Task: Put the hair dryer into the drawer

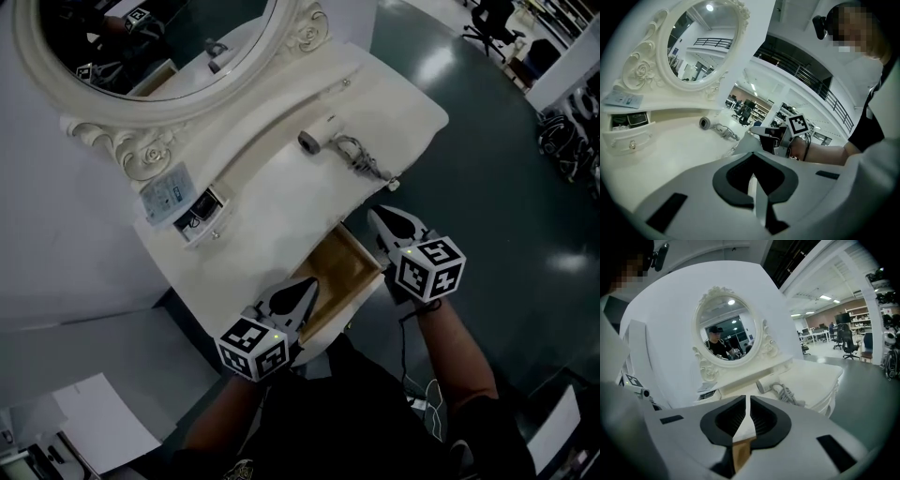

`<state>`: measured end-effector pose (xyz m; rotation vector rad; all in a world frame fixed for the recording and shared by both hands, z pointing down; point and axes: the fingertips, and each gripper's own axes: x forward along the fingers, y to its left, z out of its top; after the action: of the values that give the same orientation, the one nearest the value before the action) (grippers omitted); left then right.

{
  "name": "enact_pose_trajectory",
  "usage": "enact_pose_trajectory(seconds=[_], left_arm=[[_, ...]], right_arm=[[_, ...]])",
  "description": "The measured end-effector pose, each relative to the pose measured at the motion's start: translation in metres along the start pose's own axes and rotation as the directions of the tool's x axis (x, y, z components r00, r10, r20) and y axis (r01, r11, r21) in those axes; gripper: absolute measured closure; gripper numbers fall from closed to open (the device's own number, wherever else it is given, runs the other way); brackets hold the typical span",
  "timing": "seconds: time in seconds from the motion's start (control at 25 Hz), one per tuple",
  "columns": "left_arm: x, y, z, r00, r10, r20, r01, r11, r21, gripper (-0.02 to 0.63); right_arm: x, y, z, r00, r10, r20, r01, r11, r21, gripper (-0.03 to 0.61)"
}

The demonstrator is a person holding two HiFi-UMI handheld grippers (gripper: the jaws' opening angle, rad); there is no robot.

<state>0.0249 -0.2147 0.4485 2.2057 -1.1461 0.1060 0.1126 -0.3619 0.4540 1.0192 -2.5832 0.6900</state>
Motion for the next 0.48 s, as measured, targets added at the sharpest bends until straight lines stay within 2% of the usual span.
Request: enact_pose_trajectory(seconds=[0.12, 0.2, 0.28, 0.48], left_arm=[[0.01, 0.005, 0.002, 1.0, 0.018, -0.004, -0.018, 1.0, -0.011, 0.611], [0.015, 0.007, 0.002, 1.0, 0.028, -0.006, -0.028, 0.999, -0.015, 0.611], [0.02, 0.009, 0.004, 0.999, 0.036, -0.008, -0.036, 0.999, -0.015, 0.611], [0.027, 0.009, 0.007, 0.998, 0.056, -0.008, -0.056, 0.998, -0.021, 0.61]], right_arm=[[0.02, -0.018, 0.007, 1.0, 0.004, -0.023, -0.004, 1.0, -0.019, 0.53], [0.033, -0.03, 0.011, 0.999, 0.003, -0.041, -0.005, 0.999, -0.034, 0.487], [0.046, -0.042, 0.012, 0.998, -0.001, -0.064, -0.002, 0.998, -0.058, 0.475], [0.08, -0.078, 0.011, 0.987, -0.033, -0.157, 0.011, 0.99, -0.14, 0.432]])
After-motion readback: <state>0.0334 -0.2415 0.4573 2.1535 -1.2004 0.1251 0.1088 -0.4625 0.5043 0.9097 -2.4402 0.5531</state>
